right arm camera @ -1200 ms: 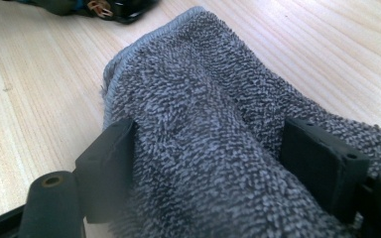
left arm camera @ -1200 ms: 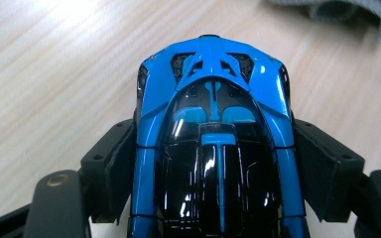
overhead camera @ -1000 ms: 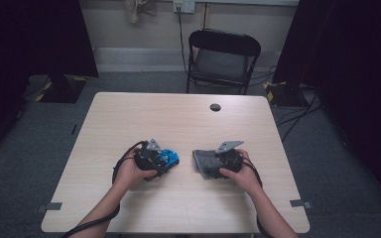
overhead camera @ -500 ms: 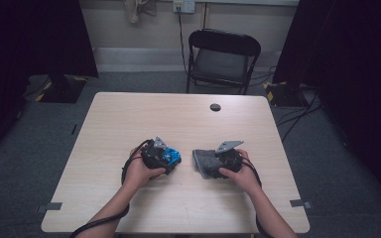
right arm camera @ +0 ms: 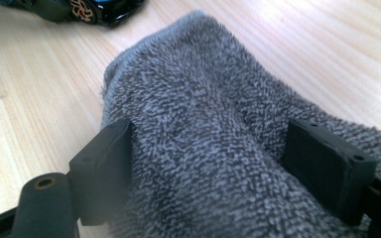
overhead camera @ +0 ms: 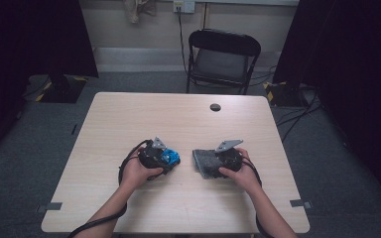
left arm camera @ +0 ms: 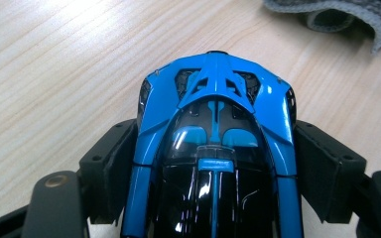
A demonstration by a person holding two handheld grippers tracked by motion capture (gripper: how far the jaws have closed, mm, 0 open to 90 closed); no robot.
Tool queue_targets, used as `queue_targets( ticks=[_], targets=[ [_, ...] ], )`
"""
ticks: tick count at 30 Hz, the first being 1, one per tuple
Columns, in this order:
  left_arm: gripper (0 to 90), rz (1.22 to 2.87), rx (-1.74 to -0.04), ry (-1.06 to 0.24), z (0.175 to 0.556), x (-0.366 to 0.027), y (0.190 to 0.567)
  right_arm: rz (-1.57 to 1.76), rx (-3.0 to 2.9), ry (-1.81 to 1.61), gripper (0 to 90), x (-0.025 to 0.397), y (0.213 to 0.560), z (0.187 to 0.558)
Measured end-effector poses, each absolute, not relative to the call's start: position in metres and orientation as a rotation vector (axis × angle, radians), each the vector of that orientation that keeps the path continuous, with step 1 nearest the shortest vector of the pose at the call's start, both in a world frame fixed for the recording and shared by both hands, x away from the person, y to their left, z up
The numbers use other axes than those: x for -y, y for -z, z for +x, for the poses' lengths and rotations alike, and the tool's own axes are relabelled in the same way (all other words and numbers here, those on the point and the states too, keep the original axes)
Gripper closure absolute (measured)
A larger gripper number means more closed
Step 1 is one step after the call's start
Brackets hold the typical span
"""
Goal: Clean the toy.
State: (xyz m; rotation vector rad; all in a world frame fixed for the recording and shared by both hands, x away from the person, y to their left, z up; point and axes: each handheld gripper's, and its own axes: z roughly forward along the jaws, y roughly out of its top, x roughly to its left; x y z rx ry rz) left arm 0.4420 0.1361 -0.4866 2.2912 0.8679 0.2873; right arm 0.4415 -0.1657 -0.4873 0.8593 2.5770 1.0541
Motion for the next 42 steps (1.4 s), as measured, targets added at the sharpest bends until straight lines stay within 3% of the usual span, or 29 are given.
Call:
queue_targets(
  ticks=[15,30,32,38,42],
  targets=[
    [24.6,2.276,-0.845,-0.274,0.437,-0.144,0.474,0.757,-2.609,-1.070,19.6,0.168,0.462,0.445],
    [24.2,2.327,-0.841,-0.270,0.438,-0.139,0.486,0.777,-2.663,-0.944,23.7,0.170,0.483,0.446],
    [24.0,2.333,-0.843,-0.270,0.438,-0.138,0.485,0.792,-2.649,-0.932,26.8,0.168,0.486,0.446],
    [20.4,2.309,-0.831,-0.294,0.440,-0.137,0.484,0.921,-2.575,-0.934,60.1,0.163,0.484,0.444],
    [19.6,2.275,-0.833,-0.296,0.441,-0.135,0.477,0.976,-2.556,-0.910,68.2,0.155,0.482,0.444]
  ],
)
